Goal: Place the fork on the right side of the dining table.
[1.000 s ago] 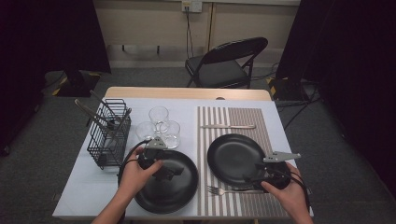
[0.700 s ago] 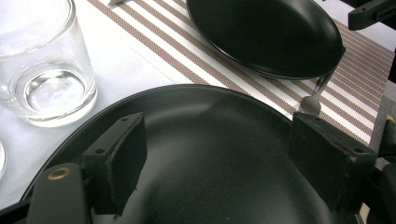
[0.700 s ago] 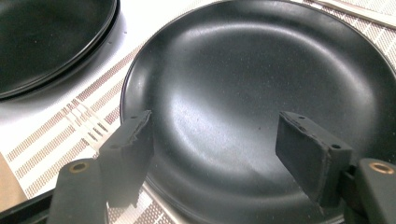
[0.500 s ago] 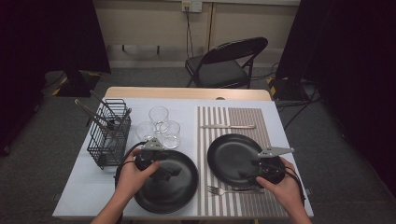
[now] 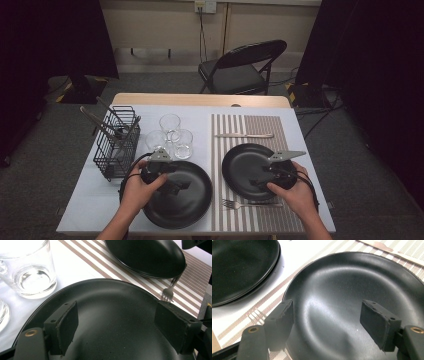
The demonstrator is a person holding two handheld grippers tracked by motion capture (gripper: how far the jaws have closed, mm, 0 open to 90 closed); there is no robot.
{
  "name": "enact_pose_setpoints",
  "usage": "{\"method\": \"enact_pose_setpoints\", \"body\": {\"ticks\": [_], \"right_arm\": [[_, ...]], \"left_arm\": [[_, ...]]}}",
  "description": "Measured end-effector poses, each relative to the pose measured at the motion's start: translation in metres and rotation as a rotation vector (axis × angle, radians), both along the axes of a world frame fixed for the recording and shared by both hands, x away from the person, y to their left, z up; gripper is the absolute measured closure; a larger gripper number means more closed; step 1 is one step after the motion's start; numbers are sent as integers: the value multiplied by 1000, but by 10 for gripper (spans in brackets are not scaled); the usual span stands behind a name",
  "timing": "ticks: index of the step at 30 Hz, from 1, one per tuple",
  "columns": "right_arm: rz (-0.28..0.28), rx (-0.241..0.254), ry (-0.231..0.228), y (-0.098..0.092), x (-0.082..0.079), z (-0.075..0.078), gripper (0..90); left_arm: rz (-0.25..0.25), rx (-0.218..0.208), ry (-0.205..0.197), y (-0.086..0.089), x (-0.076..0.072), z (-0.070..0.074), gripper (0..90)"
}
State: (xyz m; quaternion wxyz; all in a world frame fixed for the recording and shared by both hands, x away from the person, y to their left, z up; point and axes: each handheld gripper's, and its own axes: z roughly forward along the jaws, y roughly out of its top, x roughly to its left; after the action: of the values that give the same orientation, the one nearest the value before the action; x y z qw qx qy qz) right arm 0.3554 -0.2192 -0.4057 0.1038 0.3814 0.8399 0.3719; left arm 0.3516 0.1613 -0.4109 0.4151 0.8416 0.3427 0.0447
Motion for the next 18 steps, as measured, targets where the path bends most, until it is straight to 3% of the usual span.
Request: {"method": "enact_pose_setpoints", "body": {"ticks": [18], "right_arm": [[22,-12,4,17,18,9,261]], "left_arm": [[13,3,5,7,-2,-2,193]]}}
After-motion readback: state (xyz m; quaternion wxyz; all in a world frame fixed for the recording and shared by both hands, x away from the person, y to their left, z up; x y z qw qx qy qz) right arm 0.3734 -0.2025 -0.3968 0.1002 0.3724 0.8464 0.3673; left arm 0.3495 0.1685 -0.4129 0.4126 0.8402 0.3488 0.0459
